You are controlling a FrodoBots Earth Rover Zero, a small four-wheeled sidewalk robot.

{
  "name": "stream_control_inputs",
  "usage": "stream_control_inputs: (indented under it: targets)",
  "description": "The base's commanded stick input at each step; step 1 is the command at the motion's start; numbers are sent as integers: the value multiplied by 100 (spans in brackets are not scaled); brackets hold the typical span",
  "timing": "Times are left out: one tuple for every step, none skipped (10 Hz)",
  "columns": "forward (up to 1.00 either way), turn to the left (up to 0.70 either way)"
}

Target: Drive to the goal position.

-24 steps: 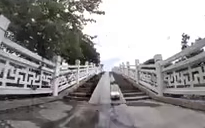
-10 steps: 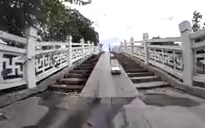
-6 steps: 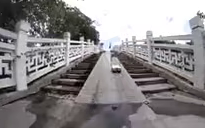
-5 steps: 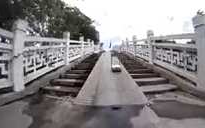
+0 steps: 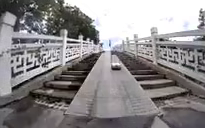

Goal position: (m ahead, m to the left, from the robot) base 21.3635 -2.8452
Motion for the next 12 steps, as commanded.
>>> stream_control_inputs:
  targets:
    - [21,0]
    - [0,0]
    - [0,0]
    - [0,0]
    - [0,0]
    - [0,0]
    - [0,0]
    - [0,0]
    - [0,0]
    - [0,0]
    - [12,0]
    - [34,0]
